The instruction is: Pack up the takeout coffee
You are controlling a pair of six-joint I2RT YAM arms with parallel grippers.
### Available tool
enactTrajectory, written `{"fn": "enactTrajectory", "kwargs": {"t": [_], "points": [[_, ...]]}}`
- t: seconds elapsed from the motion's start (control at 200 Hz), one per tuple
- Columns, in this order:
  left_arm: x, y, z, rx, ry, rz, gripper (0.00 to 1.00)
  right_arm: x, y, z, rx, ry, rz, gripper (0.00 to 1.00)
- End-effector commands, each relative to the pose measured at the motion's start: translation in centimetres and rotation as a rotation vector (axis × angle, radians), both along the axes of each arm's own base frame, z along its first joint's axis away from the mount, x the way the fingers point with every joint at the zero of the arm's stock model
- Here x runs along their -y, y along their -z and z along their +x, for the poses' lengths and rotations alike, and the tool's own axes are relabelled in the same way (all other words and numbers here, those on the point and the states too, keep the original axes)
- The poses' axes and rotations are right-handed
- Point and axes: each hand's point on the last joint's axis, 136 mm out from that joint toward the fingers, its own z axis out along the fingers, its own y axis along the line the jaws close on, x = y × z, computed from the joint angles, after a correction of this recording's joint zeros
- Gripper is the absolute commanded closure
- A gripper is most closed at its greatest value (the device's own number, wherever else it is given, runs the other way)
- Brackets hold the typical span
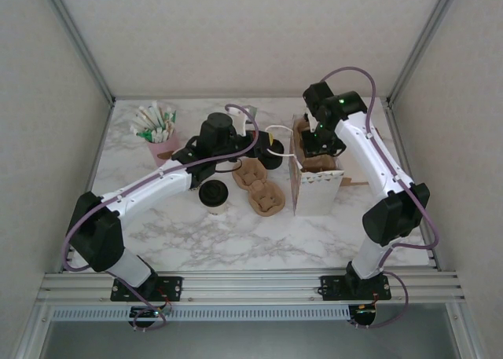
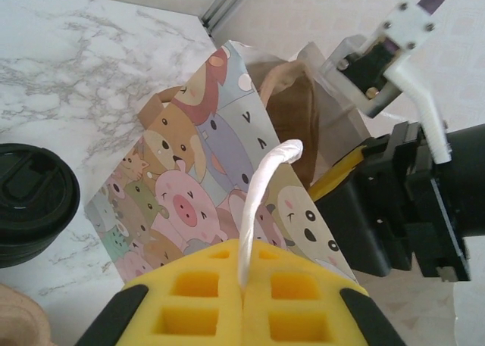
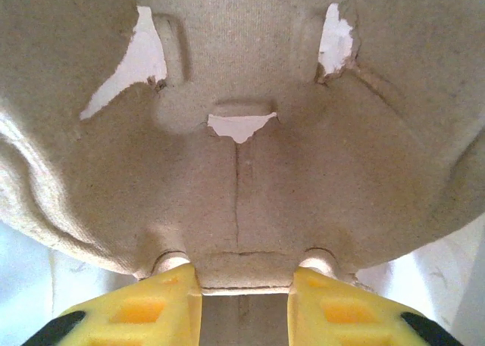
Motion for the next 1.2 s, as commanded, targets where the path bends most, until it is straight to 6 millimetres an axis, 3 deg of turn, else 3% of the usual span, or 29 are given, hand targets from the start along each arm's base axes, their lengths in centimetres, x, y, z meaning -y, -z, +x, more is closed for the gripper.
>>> {"fn": "enactTrajectory", "kwargs": {"t": [0.0, 0.24, 0.521, 1.036, 1.197], "points": [[-0.3, -2.0, -0.8, 0.036, -0.007, -0.037, 0.94, 0.9, -0.4, 0.0, -0.014, 0.033, -0.044, 0.68], [-0.9, -3.2, -1.7, 0.055, -0.016, -0.066, 0.95, 1.2, -0.2, 0.0, -0.022, 0.044, -0.064, 0.68], [-1.0, -4.2, -3.0, 0.073, -0.033, -0.080, 0.95, -1.3, -0.2, -1.1, -0.055, -0.048, 0.036, 0.68], [-0.3, -3.3, -3.4, 0.076, -0.059, -0.049, 0.95, -1.6, 0.6, -0.1, -0.072, -0.022, -0.060, 0.68], [-0.7, -3.3, -3.4, 0.081, -0.075, -0.042, 0.95, -1.0, 1.6, -0.2, -0.081, 0.002, -0.098, 0.69]]}}
